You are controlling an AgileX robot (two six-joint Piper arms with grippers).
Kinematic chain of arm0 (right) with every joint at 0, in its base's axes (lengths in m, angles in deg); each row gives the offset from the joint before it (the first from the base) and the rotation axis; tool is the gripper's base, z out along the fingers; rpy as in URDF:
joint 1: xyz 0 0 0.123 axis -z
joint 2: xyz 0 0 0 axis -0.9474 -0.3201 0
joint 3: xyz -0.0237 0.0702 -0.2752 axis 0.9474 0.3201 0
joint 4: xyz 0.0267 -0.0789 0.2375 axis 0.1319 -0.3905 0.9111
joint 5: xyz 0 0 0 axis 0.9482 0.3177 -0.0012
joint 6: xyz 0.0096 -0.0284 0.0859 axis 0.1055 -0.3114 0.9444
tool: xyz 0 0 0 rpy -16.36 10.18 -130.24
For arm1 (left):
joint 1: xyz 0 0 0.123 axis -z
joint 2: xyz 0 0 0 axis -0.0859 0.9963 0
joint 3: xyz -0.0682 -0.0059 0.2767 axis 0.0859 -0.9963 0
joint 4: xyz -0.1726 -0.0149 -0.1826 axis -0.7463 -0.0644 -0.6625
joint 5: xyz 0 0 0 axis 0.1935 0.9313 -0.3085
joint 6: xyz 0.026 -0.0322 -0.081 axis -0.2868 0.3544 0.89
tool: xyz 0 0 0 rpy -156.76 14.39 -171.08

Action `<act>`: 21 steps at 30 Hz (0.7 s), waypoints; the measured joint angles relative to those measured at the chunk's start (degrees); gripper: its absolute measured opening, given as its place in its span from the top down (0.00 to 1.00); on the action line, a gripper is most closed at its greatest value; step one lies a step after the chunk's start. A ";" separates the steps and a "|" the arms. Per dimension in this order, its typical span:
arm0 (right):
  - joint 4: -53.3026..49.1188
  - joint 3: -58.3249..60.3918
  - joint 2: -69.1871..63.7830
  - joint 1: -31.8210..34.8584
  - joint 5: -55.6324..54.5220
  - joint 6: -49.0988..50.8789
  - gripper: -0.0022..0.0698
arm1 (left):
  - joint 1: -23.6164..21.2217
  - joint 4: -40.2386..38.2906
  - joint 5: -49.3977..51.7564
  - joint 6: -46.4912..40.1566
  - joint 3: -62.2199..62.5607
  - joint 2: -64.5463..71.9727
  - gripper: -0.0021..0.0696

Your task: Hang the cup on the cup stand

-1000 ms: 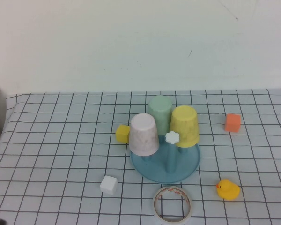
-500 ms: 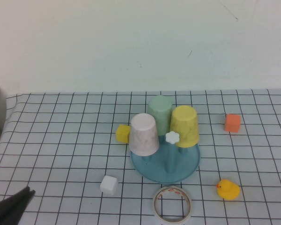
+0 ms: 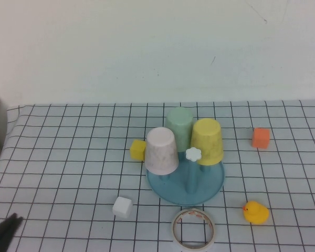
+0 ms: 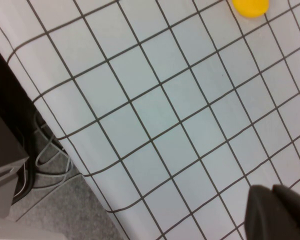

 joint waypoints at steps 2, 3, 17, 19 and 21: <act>0.00 -0.08 0.00 0.00 0.00 0.00 0.97 | -1.55 -0.11 -2.14 0.00 -1.34 -3.21 0.97; 0.00 -0.08 0.00 0.00 0.00 0.00 0.97 | -2.45 -0.11 -2.75 0.00 -1.88 -4.54 0.97; 0.00 -0.08 0.00 0.00 0.00 0.00 0.97 | -15.21 -0.33 -5.00 0.00 -5.32 -13.73 0.97; 0.00 -0.08 0.00 0.00 0.00 0.00 0.97 | -15.21 -0.33 -5.92 0.04 -5.42 -13.73 0.97; 0.00 -0.08 0.00 0.00 0.00 0.00 0.97 | -15.21 1.63 -6.40 3.53 -5.54 -13.73 0.97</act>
